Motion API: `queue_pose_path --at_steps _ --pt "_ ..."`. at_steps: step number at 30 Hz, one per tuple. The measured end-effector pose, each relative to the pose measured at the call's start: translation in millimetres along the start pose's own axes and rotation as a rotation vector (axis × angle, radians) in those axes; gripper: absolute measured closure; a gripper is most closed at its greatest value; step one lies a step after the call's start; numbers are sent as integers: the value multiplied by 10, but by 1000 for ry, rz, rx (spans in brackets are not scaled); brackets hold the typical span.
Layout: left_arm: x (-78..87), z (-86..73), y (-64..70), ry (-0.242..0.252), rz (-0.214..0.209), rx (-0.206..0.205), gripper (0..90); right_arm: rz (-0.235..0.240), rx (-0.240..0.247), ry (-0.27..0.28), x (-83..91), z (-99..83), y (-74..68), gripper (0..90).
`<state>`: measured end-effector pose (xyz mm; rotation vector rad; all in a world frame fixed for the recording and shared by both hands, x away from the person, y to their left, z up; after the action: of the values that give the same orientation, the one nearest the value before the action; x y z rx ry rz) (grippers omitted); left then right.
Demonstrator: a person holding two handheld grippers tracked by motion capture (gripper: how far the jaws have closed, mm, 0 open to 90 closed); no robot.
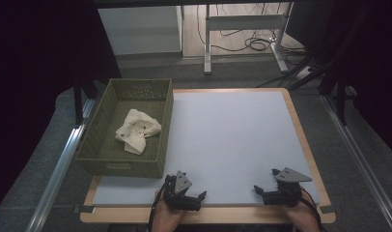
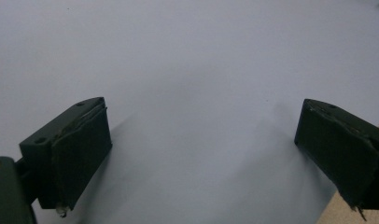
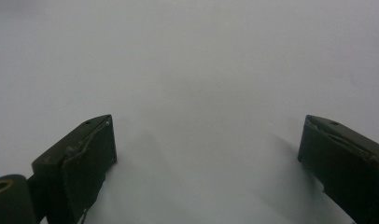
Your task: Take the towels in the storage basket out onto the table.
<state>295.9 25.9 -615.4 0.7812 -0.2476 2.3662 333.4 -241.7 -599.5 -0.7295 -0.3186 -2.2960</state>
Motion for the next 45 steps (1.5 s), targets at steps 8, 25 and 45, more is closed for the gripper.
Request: queue_pose_path --at_steps 8,25,45 --pt "3 -3 2 0 4 3 39 0 1 -1 0 -1 2 42" --pt "4 -3 7 2 9 10 40 3 0 -1 2 -1 3 43" --pt "7 9 -4 -23 -16 -4 44 3 1 -1 2 -1 4 43"
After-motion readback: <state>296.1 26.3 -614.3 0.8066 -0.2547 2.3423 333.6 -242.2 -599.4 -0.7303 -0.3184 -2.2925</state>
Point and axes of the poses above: each handheld gripper's, and its own axes: x roughly backward along the jaws, z roughly out of its top, y roughly to its right, the point moved 9 cm from there along -x, roughly forward along the jaws, and after that the axes turned 2 degrees about z, right-handed, at the moved point
